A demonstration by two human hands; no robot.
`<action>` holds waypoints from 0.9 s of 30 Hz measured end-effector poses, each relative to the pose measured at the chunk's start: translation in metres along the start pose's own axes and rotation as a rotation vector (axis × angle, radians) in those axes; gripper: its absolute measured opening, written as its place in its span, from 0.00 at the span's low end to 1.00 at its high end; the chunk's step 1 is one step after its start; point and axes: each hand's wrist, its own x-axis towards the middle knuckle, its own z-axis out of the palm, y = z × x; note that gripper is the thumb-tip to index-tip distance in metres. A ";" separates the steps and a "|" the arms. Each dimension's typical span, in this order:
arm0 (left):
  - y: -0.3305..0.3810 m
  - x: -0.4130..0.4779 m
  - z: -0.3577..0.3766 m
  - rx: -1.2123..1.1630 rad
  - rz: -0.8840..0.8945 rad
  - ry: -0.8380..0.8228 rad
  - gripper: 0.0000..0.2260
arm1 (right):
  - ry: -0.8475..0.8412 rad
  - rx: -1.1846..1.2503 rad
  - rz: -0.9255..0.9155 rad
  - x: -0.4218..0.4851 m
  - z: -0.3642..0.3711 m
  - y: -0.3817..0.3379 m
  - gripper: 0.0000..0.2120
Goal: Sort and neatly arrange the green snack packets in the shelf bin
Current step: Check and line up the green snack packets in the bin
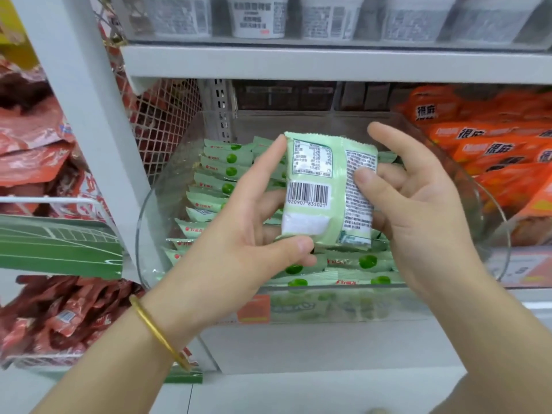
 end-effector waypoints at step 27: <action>0.000 0.010 -0.024 0.202 -0.175 0.541 0.09 | -0.107 -0.130 -0.087 0.004 0.014 -0.002 0.07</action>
